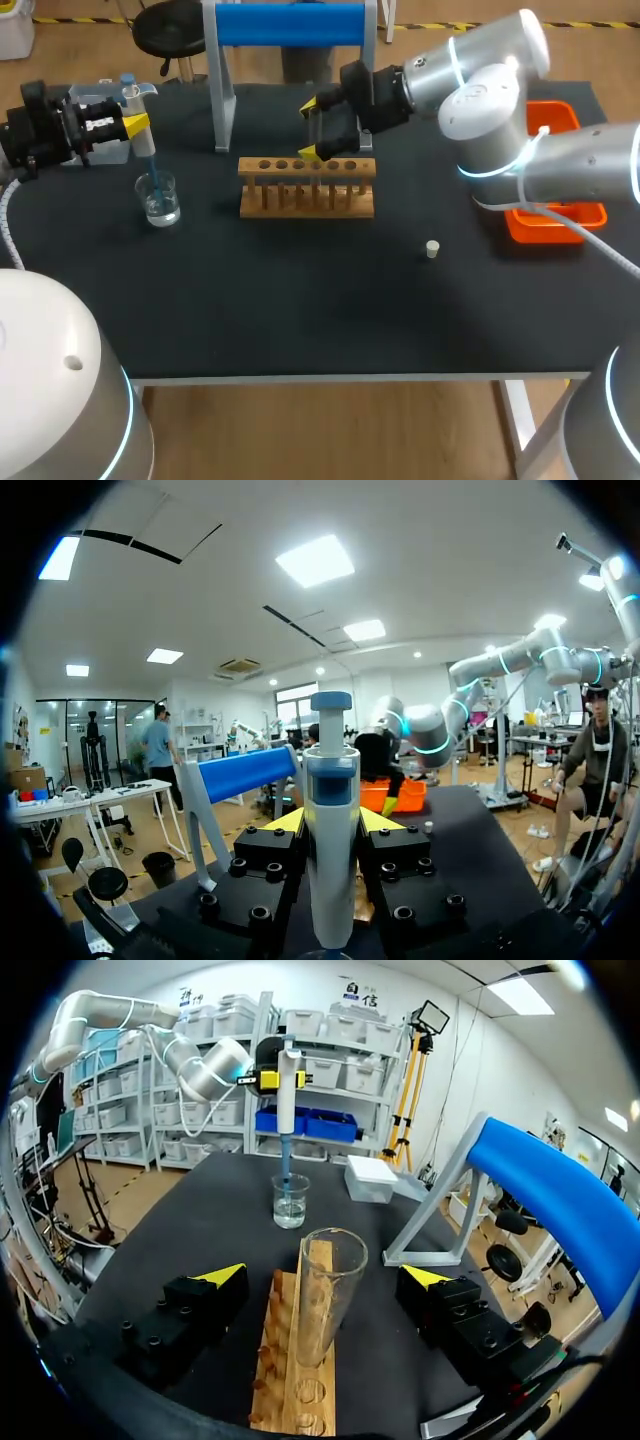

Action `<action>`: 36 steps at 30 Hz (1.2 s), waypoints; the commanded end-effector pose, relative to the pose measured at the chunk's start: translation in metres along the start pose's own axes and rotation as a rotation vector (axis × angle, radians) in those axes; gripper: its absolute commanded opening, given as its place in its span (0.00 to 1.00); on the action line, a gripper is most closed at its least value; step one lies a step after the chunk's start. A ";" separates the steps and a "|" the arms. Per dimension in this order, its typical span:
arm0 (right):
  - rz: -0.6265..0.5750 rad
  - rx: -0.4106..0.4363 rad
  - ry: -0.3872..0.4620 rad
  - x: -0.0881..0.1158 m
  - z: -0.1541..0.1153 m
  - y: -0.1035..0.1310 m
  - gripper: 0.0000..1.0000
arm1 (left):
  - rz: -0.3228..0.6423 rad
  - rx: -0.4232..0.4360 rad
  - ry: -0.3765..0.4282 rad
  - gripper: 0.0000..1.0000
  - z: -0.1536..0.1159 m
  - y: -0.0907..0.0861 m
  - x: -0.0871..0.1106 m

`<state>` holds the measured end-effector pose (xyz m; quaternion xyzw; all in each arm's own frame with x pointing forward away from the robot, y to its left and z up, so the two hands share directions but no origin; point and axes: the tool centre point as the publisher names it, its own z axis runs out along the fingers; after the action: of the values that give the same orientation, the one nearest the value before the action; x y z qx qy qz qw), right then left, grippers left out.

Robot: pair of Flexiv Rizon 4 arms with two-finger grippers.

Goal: Invert the test tube, pick up the pipette, mount the tip to pipette, aspirate from beaker and dispense into the tube, eject the tip, return the pipette, and cap with the stopper.

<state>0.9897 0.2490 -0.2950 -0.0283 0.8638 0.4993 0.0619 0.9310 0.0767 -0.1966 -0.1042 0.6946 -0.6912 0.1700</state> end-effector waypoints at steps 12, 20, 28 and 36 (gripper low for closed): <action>-0.043 0.035 0.033 -0.011 0.010 0.000 1.00 | 0.000 0.001 0.001 0.00 0.000 0.000 0.000; -0.057 0.041 0.043 -0.015 0.014 0.001 1.00 | 0.000 0.001 0.001 0.00 0.000 0.000 0.000; -0.060 0.043 0.050 -0.017 0.014 -0.001 1.00 | 0.000 0.001 0.001 0.00 0.000 0.000 0.000; -0.059 0.044 0.043 -0.014 0.011 -0.002 1.00 | 0.000 0.001 0.001 0.00 0.000 0.000 0.000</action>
<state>1.0055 0.2593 -0.3011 -0.0626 0.8733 0.4796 0.0594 0.9310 0.0767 -0.1966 -0.1042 0.6946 -0.6912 0.1700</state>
